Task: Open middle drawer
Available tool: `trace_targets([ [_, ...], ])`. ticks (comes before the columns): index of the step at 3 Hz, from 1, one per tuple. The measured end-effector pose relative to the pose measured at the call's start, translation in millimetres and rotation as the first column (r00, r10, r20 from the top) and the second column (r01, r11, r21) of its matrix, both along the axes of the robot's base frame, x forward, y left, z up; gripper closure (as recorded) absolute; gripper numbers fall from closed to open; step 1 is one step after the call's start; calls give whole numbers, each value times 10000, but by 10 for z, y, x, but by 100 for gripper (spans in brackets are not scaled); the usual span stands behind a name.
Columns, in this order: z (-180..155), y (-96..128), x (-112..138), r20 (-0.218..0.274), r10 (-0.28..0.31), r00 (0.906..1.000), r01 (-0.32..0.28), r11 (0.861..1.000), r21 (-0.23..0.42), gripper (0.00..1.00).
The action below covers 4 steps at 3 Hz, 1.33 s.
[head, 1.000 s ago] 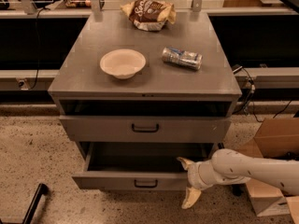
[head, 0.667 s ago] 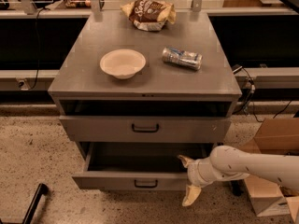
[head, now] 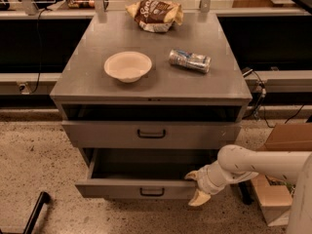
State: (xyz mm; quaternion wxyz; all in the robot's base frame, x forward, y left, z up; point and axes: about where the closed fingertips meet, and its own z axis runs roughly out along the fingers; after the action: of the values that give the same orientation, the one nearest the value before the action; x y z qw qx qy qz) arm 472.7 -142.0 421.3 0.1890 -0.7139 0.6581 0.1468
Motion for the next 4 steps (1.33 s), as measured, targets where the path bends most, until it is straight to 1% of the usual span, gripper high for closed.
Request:
trace_targets([
  [1, 50, -29, -153, -521, 256, 9983, -252, 9996, 81, 44],
  [2, 134, -22, -327, -987, 590, 9934, -564, 9980, 288, 42],
  [3, 251, 59, -540, -1509, 1337, 9795, -1235, 9895, 750, 41],
  [4, 397, 99, -682, -1658, 1850, 9687, -1671, 9791, 1161, 39],
])
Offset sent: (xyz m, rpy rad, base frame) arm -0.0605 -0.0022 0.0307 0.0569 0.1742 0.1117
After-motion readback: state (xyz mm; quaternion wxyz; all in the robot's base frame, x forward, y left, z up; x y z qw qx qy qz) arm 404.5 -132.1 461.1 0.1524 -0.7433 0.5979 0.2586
